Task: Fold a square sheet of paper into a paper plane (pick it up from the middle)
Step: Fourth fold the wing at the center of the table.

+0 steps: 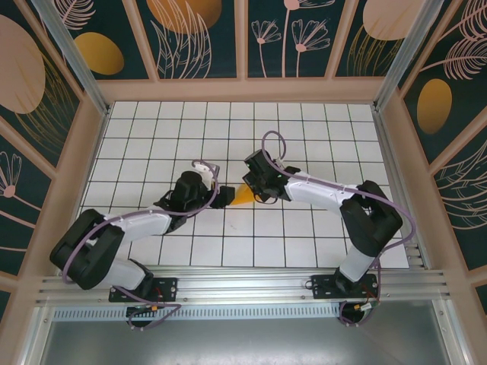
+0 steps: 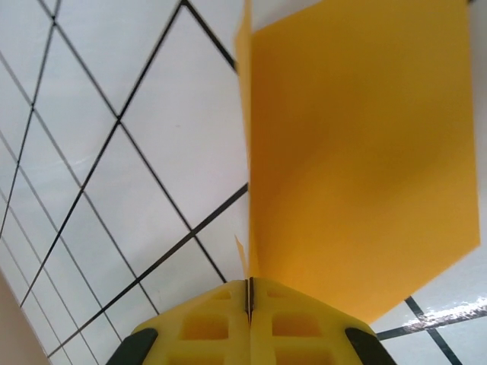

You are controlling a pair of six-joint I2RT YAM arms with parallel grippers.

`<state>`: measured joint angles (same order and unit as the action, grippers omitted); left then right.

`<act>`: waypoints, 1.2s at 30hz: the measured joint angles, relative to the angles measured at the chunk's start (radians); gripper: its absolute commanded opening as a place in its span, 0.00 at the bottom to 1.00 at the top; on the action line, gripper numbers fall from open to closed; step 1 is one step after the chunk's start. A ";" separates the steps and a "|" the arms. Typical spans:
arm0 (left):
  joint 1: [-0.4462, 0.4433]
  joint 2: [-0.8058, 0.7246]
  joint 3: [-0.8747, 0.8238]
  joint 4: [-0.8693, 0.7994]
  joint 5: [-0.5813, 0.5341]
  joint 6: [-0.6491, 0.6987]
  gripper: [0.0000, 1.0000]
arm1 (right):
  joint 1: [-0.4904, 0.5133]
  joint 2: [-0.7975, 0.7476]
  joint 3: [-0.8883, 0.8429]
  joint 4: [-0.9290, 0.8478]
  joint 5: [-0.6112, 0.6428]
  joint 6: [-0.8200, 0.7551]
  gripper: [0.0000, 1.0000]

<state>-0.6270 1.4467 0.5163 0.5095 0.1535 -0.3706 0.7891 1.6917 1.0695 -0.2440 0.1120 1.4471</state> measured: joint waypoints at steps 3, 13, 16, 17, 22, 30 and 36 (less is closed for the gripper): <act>-0.021 0.026 -0.043 0.113 0.007 0.046 0.71 | 0.000 0.005 -0.017 0.001 -0.007 0.043 0.00; -0.048 0.143 -0.119 0.376 0.056 0.192 0.63 | -0.011 0.016 -0.079 0.027 -0.087 0.126 0.00; -0.060 0.175 -0.127 0.437 0.058 0.241 0.62 | -0.019 0.016 -0.080 0.029 -0.106 0.136 0.00; -0.066 0.188 -0.127 0.453 0.058 0.259 0.62 | -0.021 0.016 -0.080 0.029 -0.110 0.138 0.00; -0.089 0.244 -0.127 0.507 0.049 0.337 0.59 | -0.025 0.016 -0.080 0.027 -0.120 0.138 0.00; -0.116 0.331 -0.123 0.552 -0.005 0.436 0.47 | -0.033 0.018 -0.079 0.023 -0.141 0.138 0.00; -0.119 0.367 -0.109 0.597 -0.021 0.489 0.38 | -0.036 0.026 -0.075 0.019 -0.158 0.138 0.00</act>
<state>-0.7456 1.8137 0.4068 1.1069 0.1322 0.1188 0.7532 1.7180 0.9943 -0.2253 -0.0463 1.5852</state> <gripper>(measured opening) 0.394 0.047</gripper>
